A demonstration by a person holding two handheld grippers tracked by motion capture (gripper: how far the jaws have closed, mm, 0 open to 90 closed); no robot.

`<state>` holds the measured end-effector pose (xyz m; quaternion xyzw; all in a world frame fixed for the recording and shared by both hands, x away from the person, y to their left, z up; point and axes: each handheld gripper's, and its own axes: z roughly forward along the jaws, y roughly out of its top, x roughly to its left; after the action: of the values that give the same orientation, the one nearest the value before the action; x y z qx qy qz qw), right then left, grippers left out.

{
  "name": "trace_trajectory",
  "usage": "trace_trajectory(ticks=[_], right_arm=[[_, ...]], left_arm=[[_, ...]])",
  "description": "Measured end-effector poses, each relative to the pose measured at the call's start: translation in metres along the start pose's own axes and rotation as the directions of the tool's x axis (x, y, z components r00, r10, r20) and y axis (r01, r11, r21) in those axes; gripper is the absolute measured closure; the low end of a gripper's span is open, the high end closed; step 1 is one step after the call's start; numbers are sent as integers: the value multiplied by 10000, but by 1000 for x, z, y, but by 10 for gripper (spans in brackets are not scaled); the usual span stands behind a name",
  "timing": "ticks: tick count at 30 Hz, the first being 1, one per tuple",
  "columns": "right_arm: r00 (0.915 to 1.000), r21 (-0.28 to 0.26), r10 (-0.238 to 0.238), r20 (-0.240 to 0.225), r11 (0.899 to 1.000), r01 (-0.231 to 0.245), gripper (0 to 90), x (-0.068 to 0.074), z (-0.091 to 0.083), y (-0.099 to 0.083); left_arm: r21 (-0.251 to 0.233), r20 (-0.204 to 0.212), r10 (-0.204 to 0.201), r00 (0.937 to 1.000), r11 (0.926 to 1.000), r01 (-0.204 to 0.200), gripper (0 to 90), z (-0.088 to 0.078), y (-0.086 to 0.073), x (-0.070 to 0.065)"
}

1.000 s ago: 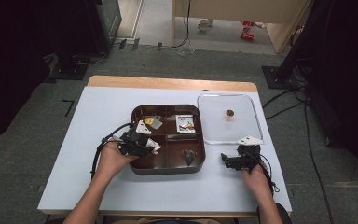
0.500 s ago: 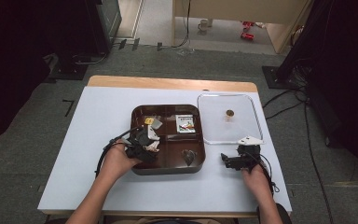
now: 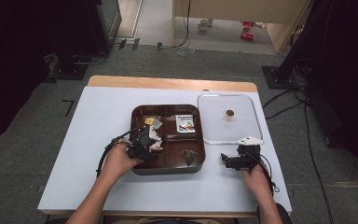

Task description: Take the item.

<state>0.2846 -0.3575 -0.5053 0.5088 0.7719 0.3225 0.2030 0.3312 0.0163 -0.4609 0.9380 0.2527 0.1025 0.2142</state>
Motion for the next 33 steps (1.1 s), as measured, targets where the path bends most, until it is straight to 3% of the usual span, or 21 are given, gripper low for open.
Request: trace_trajectory(ticks=[1, 2, 11, 12, 19, 26, 33], right_arm=[[10000, 0, 0, 0, 10000, 0, 0, 0, 0, 0], [10000, -3, -4, 0, 10000, 4, 0, 0, 0, 0], [10000, -3, -2, -1, 10000, 2, 0, 0, 0, 0], [10000, -4, -4, 1, 10000, 4, 0, 0, 0, 0], [10000, 0, 9, 2, 10000, -9, 0, 0, 0, 0], [10000, -2, 6, 3, 10000, -6, 0, 0, 0, 0], [10000, -6, 17, 3, 10000, -17, 0, 0, 0, 0]], left_arm=[[-10, 85, -63, 9999, 10000, 63, 460, 0, 0, 1], [-54, 176, -195, 9997, 9998, 196, 551, -1, 0, 2], [21, 429, -475, 9979, 9989, 475, 753, -1, 0, 1], [99, 506, -562, 9971, 9984, 558, 806, -2, 0, 1], [209, 507, -559, 9972, 9983, 549, 841, -2, 1, 0], [-123, 1084, -874, 9903, 9959, 892, 848, -7, -3, 7], [-403, 1290, -1055, 9860, 9929, 1115, 847, -13, -5, 12]])
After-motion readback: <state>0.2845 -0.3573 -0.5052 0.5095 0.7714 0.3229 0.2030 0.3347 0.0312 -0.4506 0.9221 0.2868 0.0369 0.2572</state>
